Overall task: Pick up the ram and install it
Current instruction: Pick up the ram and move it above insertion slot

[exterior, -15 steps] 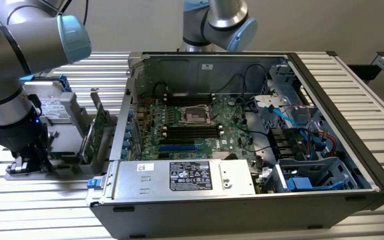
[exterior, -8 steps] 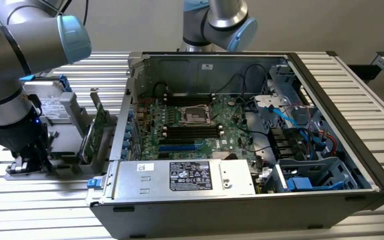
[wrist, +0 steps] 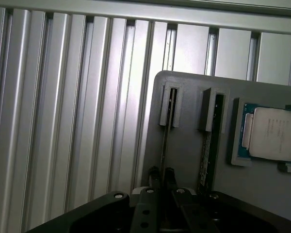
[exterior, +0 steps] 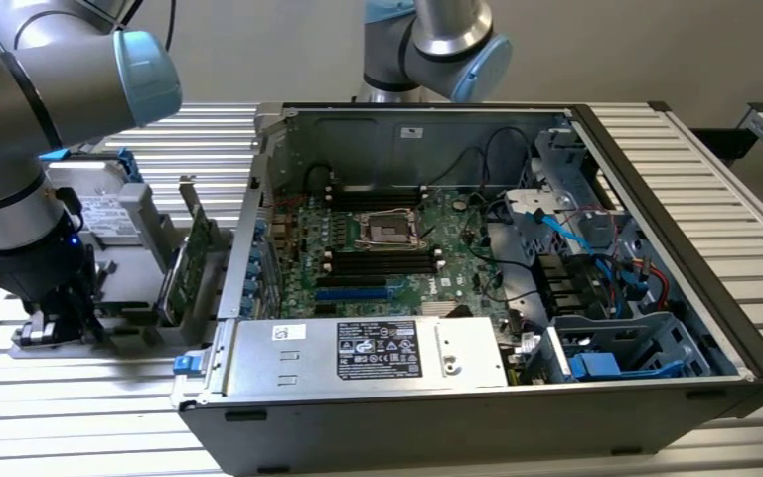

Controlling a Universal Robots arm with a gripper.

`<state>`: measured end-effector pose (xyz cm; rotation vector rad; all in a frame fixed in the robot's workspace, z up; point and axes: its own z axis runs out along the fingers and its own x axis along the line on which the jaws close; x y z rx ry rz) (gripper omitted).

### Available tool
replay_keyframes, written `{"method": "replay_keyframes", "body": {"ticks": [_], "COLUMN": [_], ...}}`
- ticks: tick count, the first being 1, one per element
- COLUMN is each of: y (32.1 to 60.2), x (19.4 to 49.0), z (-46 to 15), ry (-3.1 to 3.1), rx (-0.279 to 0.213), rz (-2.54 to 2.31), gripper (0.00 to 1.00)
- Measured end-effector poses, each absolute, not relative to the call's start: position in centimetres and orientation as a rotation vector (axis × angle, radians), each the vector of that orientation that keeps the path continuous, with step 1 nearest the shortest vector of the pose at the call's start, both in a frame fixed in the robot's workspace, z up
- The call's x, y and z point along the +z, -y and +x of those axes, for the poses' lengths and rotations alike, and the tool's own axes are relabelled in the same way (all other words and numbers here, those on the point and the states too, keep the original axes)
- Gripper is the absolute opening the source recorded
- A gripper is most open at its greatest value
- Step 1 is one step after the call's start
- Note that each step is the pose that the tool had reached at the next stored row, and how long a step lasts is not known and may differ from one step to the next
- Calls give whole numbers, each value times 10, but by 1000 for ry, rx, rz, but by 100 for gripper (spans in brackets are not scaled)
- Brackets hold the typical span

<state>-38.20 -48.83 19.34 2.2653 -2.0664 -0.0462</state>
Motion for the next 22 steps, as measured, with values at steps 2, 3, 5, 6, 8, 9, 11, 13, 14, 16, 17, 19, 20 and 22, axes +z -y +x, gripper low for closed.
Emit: {"method": "replay_keyframes", "body": {"ticks": [2,3,5,6,8,9,11,13,14,16,17,19,20,22], "y": [488,488,488,488,488,488,488,488,488,488,488,488,488,488], "x": [195,197,201,203,208,211,216,223,226,233,236,245,250,259], "z": [-382,-382,-382,-382,-382,-382,-382,-382,-382,-382,-382,-382,-381,-380], "ry": [2066,2066,2066,2066,2066,2066,2066,2066,2066,2066,2066,2066,2066,2066], "rx": [-46,-46,-46,-46,-46,-46,-46,-46,-46,-46,-46,-46,-47,-47], "rz": [2265,2265,2265,2265,2265,2265,2265,2265,2265,2265,2265,2265,2265,2265], "gripper": [14,14,14,14,14,14,14,14,14,14,14,14,14,14]}}
